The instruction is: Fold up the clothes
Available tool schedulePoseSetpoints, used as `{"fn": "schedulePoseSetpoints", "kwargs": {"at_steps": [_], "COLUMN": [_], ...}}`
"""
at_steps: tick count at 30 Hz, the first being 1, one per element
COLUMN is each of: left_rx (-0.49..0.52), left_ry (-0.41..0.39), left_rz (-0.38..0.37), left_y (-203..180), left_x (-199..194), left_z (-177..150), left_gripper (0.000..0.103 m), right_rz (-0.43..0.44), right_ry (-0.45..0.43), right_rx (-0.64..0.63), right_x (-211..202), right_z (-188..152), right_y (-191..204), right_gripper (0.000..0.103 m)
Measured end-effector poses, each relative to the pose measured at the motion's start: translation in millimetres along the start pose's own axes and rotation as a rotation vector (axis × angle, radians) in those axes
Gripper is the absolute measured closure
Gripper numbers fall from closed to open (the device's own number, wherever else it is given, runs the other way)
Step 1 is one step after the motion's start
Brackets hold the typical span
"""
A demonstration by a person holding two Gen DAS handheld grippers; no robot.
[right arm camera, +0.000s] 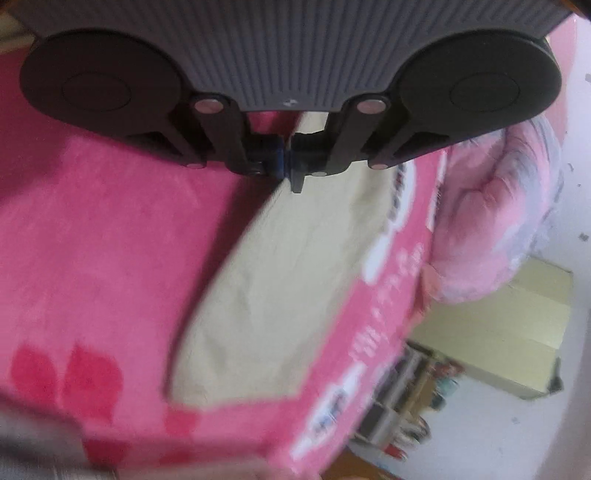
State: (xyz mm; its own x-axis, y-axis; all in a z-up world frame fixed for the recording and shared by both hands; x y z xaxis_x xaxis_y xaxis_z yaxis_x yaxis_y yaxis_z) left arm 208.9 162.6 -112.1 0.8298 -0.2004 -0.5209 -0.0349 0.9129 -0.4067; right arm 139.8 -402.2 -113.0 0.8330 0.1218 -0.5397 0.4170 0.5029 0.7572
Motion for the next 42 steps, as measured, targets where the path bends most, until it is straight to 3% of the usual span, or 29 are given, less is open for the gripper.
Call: {"fn": "schedulePoseSetpoints", "kwargs": {"at_steps": [3,6,7,12,14,20,24,27,29,31,33,39,42], "left_rx": [0.002,-0.001,-0.004,-0.002,0.000,0.002,-0.001,0.000,0.000,-0.003,-0.003,-0.005,-0.007], "left_ry": [0.000,0.000,0.000,0.001,0.001,0.001,0.001,0.001,0.001,0.001,0.002,0.002,0.002], "left_rz": [0.003,0.000,-0.002,-0.001,0.000,0.001,-0.002,-0.001,-0.001,-0.003,-0.003,-0.004,-0.006], "left_y": [-0.8,0.0,0.5,0.3,0.3,0.6,1.1,1.1,1.2,1.1,0.7,0.8,1.1], "left_x": [-0.5,-0.3,-0.4,0.1,0.2,0.4,0.2,0.5,0.3,0.1,0.2,0.1,-0.1], "left_z": [0.2,0.5,0.7,0.8,0.7,0.6,0.8,0.8,0.6,0.3,0.3,0.0,0.4], "left_gripper": [0.054,0.054,0.054,0.054,0.054,0.053,0.054,0.053,0.054,0.054,0.054,0.053,0.053], "right_rz": [-0.038,-0.160,-0.165,-0.093,-0.075,-0.080,-0.134,-0.178,-0.286,-0.337,-0.336,-0.408,-0.369], "right_ry": [-0.078,-0.082,-0.076,-0.075,-0.080,-0.146,-0.277,-0.366,-0.343,-0.295,-0.286,-0.278,-0.236], "right_rx": [-0.069,-0.100,-0.072,0.058,0.089,0.190,0.166,-0.006,-0.125,-0.132,-0.111,-0.194,-0.388], "right_x": [-18.0,-5.9,-1.5,-5.0,-8.8,2.7,3.1,-4.2,8.2,23.3,24.2,1.4,-31.7], "right_z": [3.1,7.6,8.0,18.8,24.4,55.7,69.4,68.8,68.7,70.2,71.8,73.0,34.8], "right_y": [11.6,-6.4,-15.8,-40.1,-45.0,-60.2,-53.4,-29.4,-24.7,-36.8,-39.1,-20.0,1.0], "right_gripper": [0.102,0.102,0.103,0.100,0.094,0.089,0.101,0.102,0.101,0.103,0.100,0.061,0.057]}}
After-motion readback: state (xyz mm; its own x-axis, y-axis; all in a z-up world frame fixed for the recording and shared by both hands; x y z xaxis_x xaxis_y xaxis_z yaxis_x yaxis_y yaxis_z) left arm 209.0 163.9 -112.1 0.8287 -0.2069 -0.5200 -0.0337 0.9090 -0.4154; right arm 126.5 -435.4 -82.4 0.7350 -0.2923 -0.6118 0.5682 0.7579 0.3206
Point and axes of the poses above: each gripper's, at about its wrist camera, not at the fingertips, and x roughly the way its jaws point, y to its left, z to its top, the point moved 2 cm from there along x, roughly the way its jaws point, and after that the axes turned 1 degree about -z, right-handed, at the moved point
